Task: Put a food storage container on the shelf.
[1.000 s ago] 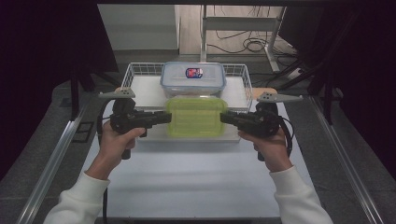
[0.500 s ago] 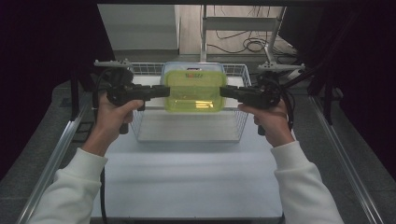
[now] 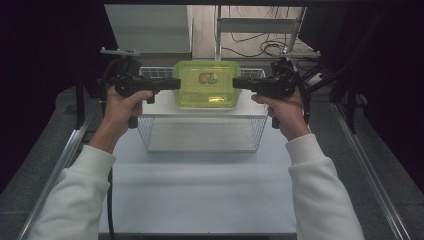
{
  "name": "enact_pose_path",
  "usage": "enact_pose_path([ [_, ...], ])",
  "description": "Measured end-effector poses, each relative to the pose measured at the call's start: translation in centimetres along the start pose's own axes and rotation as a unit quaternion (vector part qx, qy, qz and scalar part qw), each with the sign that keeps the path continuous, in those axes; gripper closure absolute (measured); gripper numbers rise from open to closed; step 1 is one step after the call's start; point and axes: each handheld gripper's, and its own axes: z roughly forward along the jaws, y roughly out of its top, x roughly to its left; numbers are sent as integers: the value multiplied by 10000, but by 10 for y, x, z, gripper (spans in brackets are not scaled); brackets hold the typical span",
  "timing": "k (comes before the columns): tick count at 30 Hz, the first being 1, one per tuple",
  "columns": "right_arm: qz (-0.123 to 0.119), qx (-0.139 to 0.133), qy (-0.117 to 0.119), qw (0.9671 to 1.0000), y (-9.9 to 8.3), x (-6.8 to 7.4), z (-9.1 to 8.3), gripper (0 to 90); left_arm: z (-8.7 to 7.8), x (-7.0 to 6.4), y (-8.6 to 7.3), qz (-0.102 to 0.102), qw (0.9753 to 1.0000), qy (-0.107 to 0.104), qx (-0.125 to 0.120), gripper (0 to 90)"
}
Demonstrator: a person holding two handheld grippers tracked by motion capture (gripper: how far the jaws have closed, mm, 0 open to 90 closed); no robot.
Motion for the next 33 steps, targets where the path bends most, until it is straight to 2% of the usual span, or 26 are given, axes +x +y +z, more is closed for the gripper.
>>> enact_pose_path([
  [3,80,5,-14,10000,4,-5,3,800,3,6,5,-56,10000,-33,-32,801],
  [14,398,29,-71,9992,18,-22,10,800,16,22,26,-170,9998,62,131,801],
  [19,575,180,-126,9981,24,-30,16,797,24,32,31,-272,9993,132,239,798],
  [21,642,266,-187,9974,26,-33,20,792,27,38,31,-413,9989,117,210,793],
  [22,726,226,-143,9970,28,-35,22,792,27,41,31,-491,9987,52,152,794],
  [26,760,231,-197,9966,32,-40,27,781,32,50,34,-742,9971,-31,144,767],
  [29,833,239,-215,9960,34,-43,31,766,36,52,34,-897,9958,72,148,725],
  [31,817,297,-316,9957,33,-45,36,743,38,52,35,-1002,9948,140,119,703],
  [33,855,307,-350,9953,32,-46,39,737,39,53,35,-980,9947,278,121,695],
])
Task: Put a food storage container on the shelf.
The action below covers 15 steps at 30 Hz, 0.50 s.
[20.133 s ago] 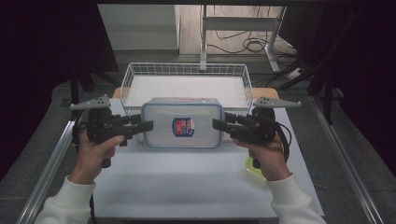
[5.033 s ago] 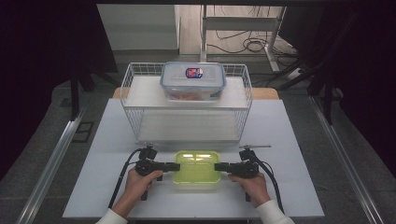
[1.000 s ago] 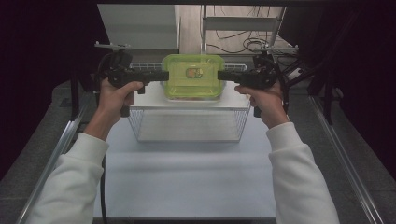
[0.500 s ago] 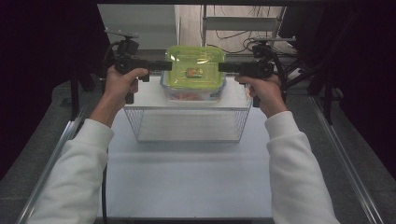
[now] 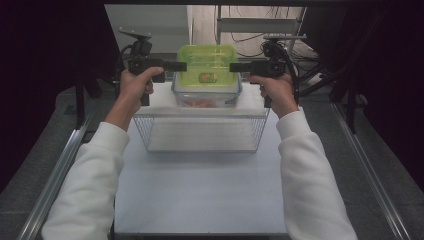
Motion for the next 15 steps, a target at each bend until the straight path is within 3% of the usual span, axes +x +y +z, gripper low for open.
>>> enact_pose_path([
  [5,149,-52,-2,9999,-2,-4,4,690,4,0,0,-74,9999,92,17,658],
  [8,216,-13,10,9998,-3,-5,6,635,5,3,0,-117,9998,146,53,579],
  [12,236,45,-8,9997,-5,-3,10,574,10,3,-1,-18,9998,191,98,523],
  [15,183,13,-137,9997,-5,0,9,532,14,2,-1,-41,9996,258,49,394],
])
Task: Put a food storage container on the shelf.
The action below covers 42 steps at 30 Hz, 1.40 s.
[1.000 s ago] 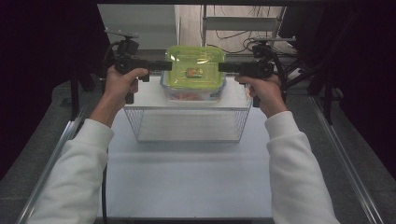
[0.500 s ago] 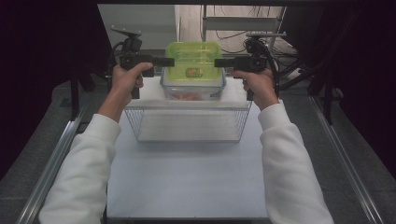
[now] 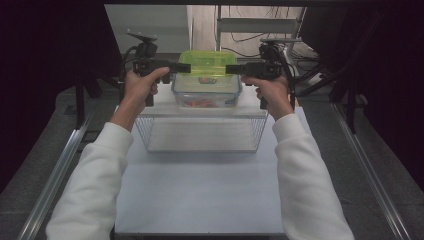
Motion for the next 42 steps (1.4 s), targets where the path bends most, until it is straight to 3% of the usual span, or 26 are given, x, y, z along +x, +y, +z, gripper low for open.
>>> enact_pose_path([
  [7,60,-139,48,9999,1,-3,-4,387,-2,-3,-1,180,9997,129,-61,248],
  [12,101,-205,42,9997,-2,-5,-10,361,-5,-4,-1,253,9995,144,-99,135],
  [20,84,-345,235,9991,-8,-7,-23,351,-20,-4,-6,253,9995,3,-184,137],
  [24,-46,-300,351,9989,-13,-7,-33,343,-29,-5,-12,326,9994,-58,-115,147],
  [32,-253,-329,597,9973,-31,-5,-52,325,-59,-9,-40,584,9982,-68,-135,150],
  [36,-341,-317,606,9971,-43,-4,-62,325,-75,-11,-59,786,9968,13,-112,154],
  [42,-513,-17,429,9978,-66,-3,-72,322,-87,-9,-91,839,9964,-99,-23,161],
])
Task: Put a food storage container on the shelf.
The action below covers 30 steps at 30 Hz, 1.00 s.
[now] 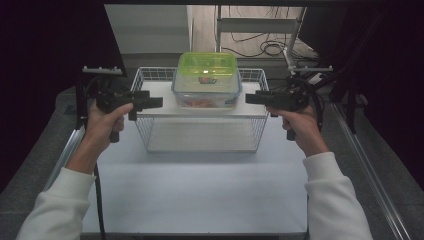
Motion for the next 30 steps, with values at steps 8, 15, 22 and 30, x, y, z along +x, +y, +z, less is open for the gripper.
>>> enact_pose_path([
  [8,-377,350,-249,9984,-61,2,-9,321,-11,-9,-67,216,9995,12,234,173],
  [15,-295,679,-272,9969,-131,-8,-12,321,7,-8,-132,131,9984,44,556,195],
  [22,-78,1200,-358,9921,-185,-23,-5,313,26,-9,-172,135,9954,117,940,197],
  [30,-61,1432,-543,9882,-206,-26,0,307,32,-9,-184,184,9932,296,1110,193],
])
